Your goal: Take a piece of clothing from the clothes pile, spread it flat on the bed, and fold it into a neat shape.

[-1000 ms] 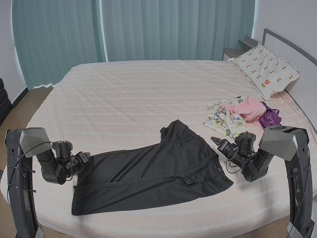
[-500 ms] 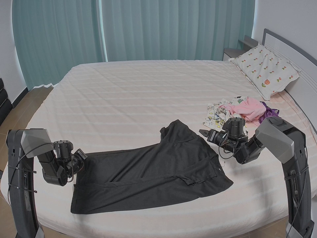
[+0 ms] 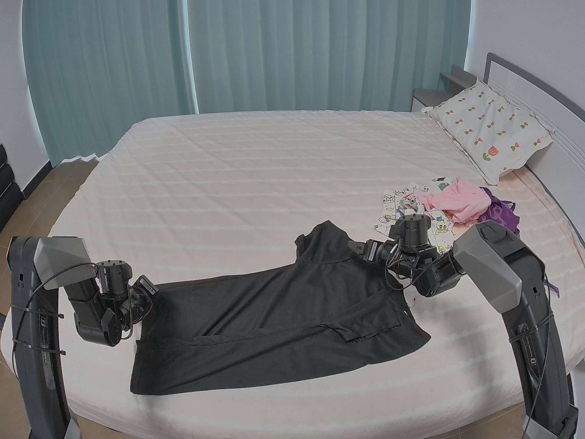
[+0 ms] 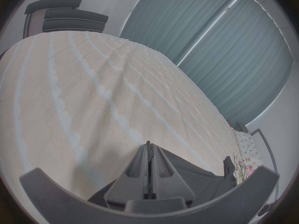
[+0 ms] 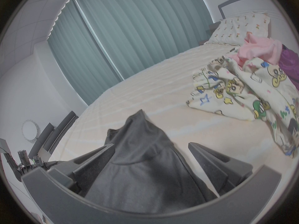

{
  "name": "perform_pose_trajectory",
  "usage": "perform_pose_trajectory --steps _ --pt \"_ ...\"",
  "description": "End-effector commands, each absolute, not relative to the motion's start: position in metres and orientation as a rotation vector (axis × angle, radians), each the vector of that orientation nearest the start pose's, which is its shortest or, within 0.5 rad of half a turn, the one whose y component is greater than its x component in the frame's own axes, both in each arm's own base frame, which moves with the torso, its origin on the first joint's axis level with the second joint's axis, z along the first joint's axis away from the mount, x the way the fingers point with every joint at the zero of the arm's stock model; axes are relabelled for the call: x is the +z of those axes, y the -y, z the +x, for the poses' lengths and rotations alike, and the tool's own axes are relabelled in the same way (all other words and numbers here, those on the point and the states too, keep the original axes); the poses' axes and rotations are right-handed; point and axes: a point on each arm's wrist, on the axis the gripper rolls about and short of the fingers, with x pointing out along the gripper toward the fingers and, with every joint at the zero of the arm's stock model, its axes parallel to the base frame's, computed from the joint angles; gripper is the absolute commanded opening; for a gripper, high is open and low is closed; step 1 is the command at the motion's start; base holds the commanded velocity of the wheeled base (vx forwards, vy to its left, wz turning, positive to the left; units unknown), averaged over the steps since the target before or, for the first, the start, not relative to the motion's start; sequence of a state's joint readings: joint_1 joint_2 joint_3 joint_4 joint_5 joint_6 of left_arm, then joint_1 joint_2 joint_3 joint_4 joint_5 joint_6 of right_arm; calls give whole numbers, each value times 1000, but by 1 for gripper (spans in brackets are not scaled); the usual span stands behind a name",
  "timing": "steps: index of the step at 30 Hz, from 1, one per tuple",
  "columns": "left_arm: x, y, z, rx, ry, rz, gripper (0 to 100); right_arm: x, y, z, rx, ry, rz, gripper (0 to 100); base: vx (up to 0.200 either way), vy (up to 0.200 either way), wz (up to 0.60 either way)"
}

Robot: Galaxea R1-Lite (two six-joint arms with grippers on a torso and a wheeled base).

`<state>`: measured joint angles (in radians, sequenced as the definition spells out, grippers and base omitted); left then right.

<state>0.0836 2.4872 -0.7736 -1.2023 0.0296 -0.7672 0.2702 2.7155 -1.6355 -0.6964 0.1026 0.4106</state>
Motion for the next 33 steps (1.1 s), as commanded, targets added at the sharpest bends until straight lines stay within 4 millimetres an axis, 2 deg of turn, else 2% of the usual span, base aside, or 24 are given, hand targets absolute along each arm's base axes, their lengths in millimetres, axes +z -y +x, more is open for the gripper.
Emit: perform_pose_trajectory --steps 1,5,11,12,13,15,16,17,18,20,21,24,28,32,33 --pt "-47 -33 378 297 -428 -768 0 -8 -108 481 210 -472 388 100 0 0 0" --pt "-48 -32 379 288 -430 -771 0 7 -88 460 164 -482 447 100 0 0 0" --pt "-46 -34 387 283 -402 -769 0 9 -79 425 151 -509 508 100 0 0 0" --pt "-46 -34 387 283 -402 -769 0 9 -79 425 151 -509 508 100 0 0 0" --pt "-46 -35 389 283 -393 -769 100 6 -79 412 147 -547 515 100 0 0 0" --pt "-46 -35 390 286 -390 -768 100 5 -78 400 135 -579 527 100 0 0 0" --pt "-45 -37 390 289 -385 -768 100 5 -78 400 135 -579 527 100 0 0 0" --pt "-45 -39 390 294 -382 -769 100 4 -76 386 107 -615 561 100 0 0 0" --pt "-45 -39 390 294 -382 -769 100 4 -76 386 107 -615 561 100 0 0 0" --pt "-35 -52 390 334 -337 -779 100 9 -78 363 69 -662 662 100 0 0 0" --pt "-32 -54 390 339 -326 -784 100 9 -78 359 59 -669 681 100 0 0 0" --pt "-7 -60 383 355 -263 -861 100 11 -82 329 -2 -731 780 100 0 0 0" --pt "8 -57 370 343 -262 -878 100 6 -88 299 -43 -799 790 100 0 0 0" --pt "8 -49 364 335 -289 -874 100 -2 -94 284 -74 -816 773 100 -150 0 0" --pt "3 -42 357 333 -326 -870 100 -11 -99 275 -85 -838 775 100 -200 0 0"
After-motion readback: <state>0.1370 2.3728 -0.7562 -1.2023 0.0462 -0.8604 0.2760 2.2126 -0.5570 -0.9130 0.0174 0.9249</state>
